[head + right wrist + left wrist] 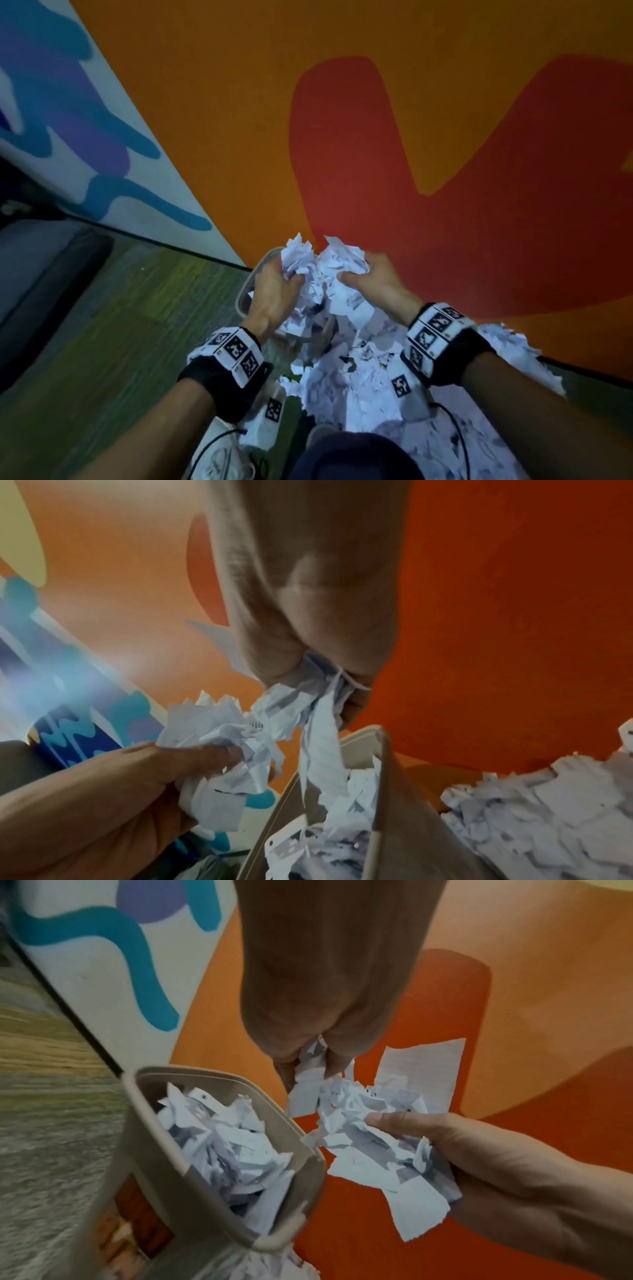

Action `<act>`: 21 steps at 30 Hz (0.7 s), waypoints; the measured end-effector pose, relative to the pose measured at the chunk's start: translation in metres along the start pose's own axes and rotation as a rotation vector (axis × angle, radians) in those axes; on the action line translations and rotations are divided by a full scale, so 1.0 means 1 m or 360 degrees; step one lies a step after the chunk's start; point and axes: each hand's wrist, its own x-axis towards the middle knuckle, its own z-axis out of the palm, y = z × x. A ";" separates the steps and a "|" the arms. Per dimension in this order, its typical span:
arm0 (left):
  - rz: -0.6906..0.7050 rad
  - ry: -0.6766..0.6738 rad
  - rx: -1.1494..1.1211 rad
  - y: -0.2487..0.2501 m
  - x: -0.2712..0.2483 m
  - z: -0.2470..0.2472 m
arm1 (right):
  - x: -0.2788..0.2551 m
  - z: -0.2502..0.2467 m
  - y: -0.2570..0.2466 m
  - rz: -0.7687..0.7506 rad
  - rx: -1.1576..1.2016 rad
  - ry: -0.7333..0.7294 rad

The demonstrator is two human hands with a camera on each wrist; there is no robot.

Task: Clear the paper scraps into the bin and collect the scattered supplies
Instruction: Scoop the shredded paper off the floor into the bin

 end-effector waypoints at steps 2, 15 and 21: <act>-0.0115 0.0049 -0.0004 -0.014 0.008 -0.014 | 0.012 0.023 -0.005 0.0007 -0.0012 -0.0028; -0.0315 -0.0271 0.0151 -0.056 0.018 -0.045 | 0.031 0.069 0.001 0.0134 -0.0327 -0.0286; -0.0126 -0.0107 0.0158 -0.034 0.007 -0.039 | 0.021 0.030 0.002 0.0073 -0.0454 -0.0208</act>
